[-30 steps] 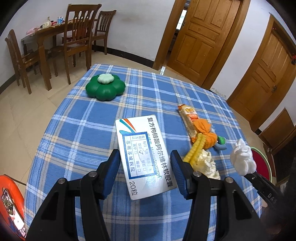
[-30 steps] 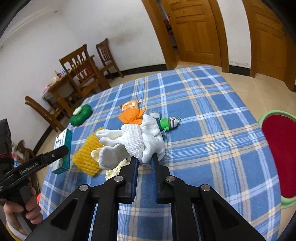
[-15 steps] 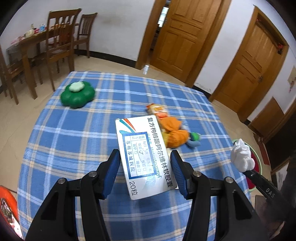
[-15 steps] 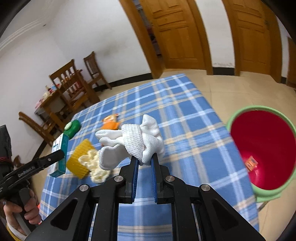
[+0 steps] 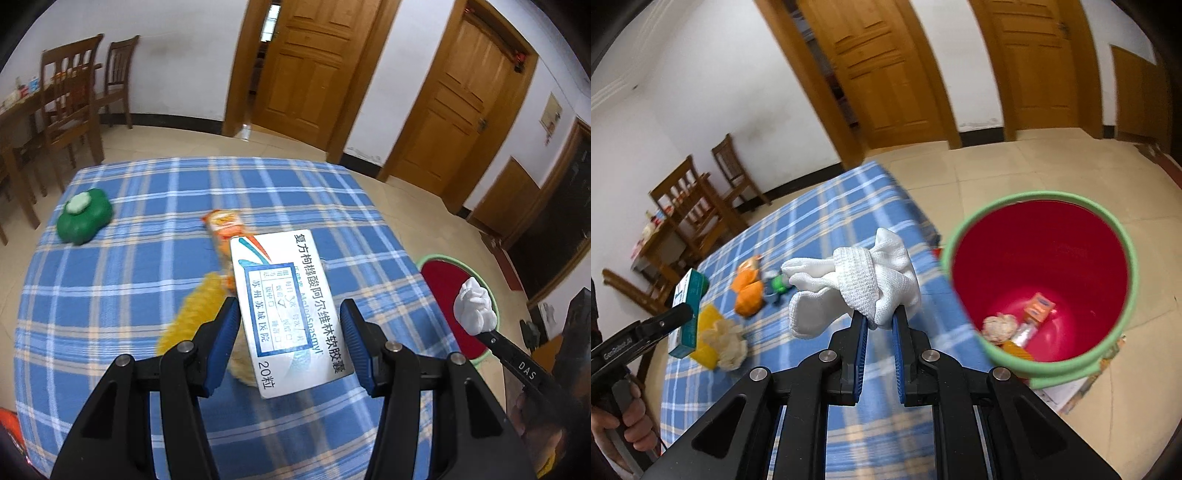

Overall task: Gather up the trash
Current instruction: 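Carry the glove over the red bucket and open the right tool while the left tool carries the box, then lower the medicine box into the red bucket and open the left tool, then move the left tool to the yellow foam net and grasp it, then grasp the crumpled cream paper with the right tool while the left tool holds the foam net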

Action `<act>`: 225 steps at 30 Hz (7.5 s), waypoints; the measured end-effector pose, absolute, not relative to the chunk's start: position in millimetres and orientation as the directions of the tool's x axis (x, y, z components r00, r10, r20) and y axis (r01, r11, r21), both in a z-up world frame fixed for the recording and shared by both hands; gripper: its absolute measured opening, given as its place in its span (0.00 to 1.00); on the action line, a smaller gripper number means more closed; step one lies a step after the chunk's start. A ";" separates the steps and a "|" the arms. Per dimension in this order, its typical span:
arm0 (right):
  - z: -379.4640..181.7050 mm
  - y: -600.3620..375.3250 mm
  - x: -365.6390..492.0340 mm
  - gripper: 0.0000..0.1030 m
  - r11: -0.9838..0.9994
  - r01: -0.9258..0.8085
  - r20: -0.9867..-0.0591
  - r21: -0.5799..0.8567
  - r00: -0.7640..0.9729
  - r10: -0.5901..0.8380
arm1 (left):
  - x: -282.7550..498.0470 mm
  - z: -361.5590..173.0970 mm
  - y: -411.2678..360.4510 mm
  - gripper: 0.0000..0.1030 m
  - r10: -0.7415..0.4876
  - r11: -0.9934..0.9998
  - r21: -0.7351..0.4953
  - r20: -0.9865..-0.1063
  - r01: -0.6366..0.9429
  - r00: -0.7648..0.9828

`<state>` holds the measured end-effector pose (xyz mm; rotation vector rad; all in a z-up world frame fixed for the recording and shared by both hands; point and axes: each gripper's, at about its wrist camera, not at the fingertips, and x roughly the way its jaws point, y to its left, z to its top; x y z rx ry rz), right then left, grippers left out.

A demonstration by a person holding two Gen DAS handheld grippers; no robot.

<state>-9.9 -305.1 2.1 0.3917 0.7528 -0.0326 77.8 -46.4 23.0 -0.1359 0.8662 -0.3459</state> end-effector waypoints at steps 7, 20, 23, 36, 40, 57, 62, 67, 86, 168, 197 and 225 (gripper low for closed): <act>-2.9 -340.8 -23.8 0.13 0.906 0.284 -0.688 0.314 0.726 0.011 | 79.0 22.0 -90.7 0.55 -0.395 0.912 -0.241 -0.730 0.331 0.557; -27.4 -393.7 -32.3 0.17 0.854 0.427 -0.735 0.297 0.673 -0.080 | 87.2 10.5 -169.8 0.55 -0.439 0.864 -0.213 -0.761 0.456 0.477; -32.3 -403.8 -34.2 0.20 0.840 0.445 -0.741 0.309 0.666 -0.081 | 89.6 7.6 -183.1 0.55 -0.448 0.853 -0.211 -0.766 0.478 0.462; -32.3 -425.5 -46.8 0.26 0.816 0.488 -0.736 0.310 0.667 -0.119 | 95.3 -5.5 -243.2 0.55 -0.473 0.800 -0.195 -0.787 0.567 0.397; -32.2 -430.3 -51.6 0.26 0.808 0.497 -0.734 0.315 0.668 -0.125 | 96.0 -11.6 -263.6 0.55 -0.483 0.779 -0.194 -0.792 0.596 0.374; -39.8 -447.7 -62.3 0.39 0.769 0.539 -0.740 0.342 0.660 -0.133 | 85.5 -11.3 -297.8 0.62 -0.504 0.729 -0.160 -0.783 0.665 0.365; -36.4 -442.6 -62.5 0.40 0.777 0.528 -0.734 0.343 0.667 -0.129 | 83.4 -9.3 -286.4 0.62 -0.497 0.750 -0.173 -0.784 0.639 0.372; -30.8 -434.6 -61.9 0.43 0.786 0.514 -0.726 0.343 0.676 -0.126 | 80.4 -5.9 -267.5 0.64 -0.487 0.777 -0.183 -0.781 0.602 0.391; -11.4 -392.8 -53.5 0.53 0.839 0.427 -0.703 0.337 0.707 -0.077 | 81.8 12.4 -173.6 0.64 -0.410 0.881 -0.190 -0.762 0.432 0.501; -6.9 -178.2 20.7 0.53 0.975 -0.042 -0.753 0.219 0.628 0.196 | 53.3 -38.0 103.5 0.32 -0.277 0.930 -0.367 -0.739 -0.023 0.614; -26.7 -69.7 54.4 0.65 0.936 -0.265 -0.778 0.234 0.526 0.343 | 19.7 -39.0 164.1 0.09 -0.134 0.925 -0.334 -0.730 -0.179 0.671; -51.1 -42.2 62.2 0.27 0.916 -0.349 -0.783 0.196 0.507 0.361 | 21.9 -42.0 160.4 0.09 -0.155 0.923 -0.347 -0.729 -0.165 0.667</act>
